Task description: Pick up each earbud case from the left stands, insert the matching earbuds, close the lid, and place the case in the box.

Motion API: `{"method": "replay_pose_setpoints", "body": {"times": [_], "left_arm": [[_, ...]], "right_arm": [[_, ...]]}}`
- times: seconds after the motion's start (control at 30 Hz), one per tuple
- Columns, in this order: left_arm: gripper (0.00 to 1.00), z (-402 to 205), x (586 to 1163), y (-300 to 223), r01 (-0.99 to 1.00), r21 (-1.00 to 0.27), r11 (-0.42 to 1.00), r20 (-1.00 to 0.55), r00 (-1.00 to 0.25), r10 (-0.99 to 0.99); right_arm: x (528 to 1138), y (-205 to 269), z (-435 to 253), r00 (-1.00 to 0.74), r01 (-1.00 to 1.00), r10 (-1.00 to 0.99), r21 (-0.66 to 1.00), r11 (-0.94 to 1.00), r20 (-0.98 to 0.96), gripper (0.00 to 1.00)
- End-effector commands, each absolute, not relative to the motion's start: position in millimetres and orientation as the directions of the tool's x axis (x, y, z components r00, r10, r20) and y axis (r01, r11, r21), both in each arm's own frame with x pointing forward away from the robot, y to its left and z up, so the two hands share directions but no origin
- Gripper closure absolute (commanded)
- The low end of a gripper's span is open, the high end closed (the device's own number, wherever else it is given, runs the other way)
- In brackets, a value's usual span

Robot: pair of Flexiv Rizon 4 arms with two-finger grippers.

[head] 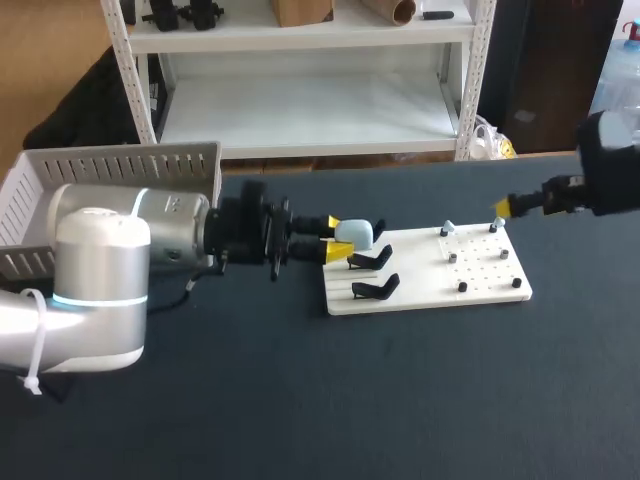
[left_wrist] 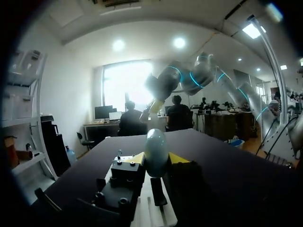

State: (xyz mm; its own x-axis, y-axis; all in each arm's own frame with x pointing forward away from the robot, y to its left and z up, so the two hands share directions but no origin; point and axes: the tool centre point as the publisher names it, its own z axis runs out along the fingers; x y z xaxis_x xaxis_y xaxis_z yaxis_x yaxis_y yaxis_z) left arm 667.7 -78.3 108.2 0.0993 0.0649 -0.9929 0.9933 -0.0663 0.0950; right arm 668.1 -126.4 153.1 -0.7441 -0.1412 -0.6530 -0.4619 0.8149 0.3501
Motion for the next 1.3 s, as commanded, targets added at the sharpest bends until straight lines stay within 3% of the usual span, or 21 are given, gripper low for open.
{"method": "replay_pose_setpoints", "body": {"times": [0.03,0.7,1.3], "left_arm": [[1.00,104.3,673.7,-80.2,0.992,0.098,-0.076,-0.993,0.103,0.062],[1.00,99.6,687.3,-94.4,0.990,0.108,-0.086,-0.989,0.116,0.091],[1.00,99.6,687.3,-94.4,0.990,0.108,-0.086,-0.989,0.116,0.091]], "right_arm": [[650.2,-109.2,160.9,-0.749,-0.460,-0.161,0.329,0.825,-0.643,0.00],[619.2,-46.9,154.2,-0.757,-0.557,-0.288,0.347,0.755,-0.587,0.00],[637.0,9.8,137.0,-0.731,-0.634,-0.388,0.349,0.690,-0.561,0.00]]}}
